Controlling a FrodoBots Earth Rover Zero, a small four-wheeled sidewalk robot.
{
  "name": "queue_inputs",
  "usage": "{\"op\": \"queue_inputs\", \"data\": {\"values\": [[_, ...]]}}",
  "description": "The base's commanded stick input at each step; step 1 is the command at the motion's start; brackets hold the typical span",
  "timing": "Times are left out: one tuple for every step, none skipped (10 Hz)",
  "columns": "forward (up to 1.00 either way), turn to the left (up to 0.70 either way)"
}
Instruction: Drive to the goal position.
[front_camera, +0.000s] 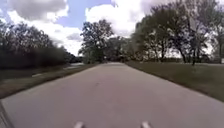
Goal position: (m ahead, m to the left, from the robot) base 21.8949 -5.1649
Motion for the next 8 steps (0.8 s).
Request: {"op": "queue_inputs", "data": {"values": [[1.00,0.00],[1.00,0.00],[1.00,0.00],[1.00,0.00],[1.00,0.00],[1.00,0.00],[1.00,0.00],[1.00,0.00]]}}
